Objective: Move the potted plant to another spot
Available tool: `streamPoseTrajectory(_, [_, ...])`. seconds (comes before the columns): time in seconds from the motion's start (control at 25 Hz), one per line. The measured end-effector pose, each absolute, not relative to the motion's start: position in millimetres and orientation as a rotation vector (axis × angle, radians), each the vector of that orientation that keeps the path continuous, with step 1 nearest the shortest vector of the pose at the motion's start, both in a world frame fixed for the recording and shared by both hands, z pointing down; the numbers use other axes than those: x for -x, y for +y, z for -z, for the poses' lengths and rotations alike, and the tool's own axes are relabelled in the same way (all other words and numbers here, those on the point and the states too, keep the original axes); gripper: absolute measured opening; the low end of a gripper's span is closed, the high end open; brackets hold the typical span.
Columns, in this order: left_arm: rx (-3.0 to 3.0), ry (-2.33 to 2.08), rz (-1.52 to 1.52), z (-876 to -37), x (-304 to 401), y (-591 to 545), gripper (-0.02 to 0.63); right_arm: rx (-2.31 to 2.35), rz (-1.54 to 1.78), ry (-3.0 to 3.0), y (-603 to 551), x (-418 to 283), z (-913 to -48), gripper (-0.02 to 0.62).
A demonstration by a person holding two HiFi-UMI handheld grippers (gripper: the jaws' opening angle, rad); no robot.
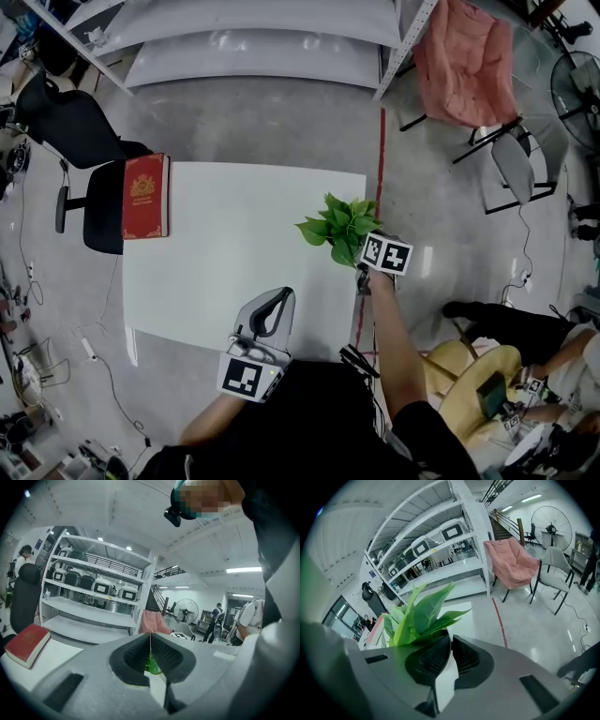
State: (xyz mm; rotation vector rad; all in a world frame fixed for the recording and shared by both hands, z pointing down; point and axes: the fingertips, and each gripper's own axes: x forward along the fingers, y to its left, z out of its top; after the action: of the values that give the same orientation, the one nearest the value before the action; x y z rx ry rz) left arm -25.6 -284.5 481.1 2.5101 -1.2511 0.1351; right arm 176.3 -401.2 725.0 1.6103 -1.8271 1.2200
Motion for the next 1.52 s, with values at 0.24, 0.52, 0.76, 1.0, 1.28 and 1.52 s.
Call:
streamPoseTrajectory(0.24, [-2.500,-1.245,-0.109,-488.0,28.7,-304.7,0.020,-1.607,-1.237,-1.808,-414.7,-173.6,-727.6,0.028])
streamPoseTrajectory(0.52, [-2.488,-1.235,-0.106,-490.7,19.7,-314.2,0.020,-1.568,-1.264,-1.824,-418.1,-172.8,-726.4,0.028])
streamPoseTrajectory(0.76, [-2.484,-1.240,-0.096,-488.7,18.6,-311.9,0.020,-1.564,-1.288,-1.841,-418.2,-174.3,-725.9,0.031])
streamPoseTrajectory(1.0, [-2.483,-1.254,-0.099,-488.0,21.4,-303.5,0.020,-1.576,-1.293,-1.866,-414.4,-173.7,-722.0,0.087])
streamPoseTrajectory(1.28, [-2.496,-1.270,-0.083,-475.9,20.4,-287.9,0.020,-1.613,-1.290,-1.894,-404.5,-179.0,-703.8,0.091])
streamPoseTrajectory(1.52, [-2.508,-1.305,-0.053,-464.9,20.6,-269.0,0.020,-1.672,-1.266,-1.932,-390.6,-190.7,-683.0,0.091])
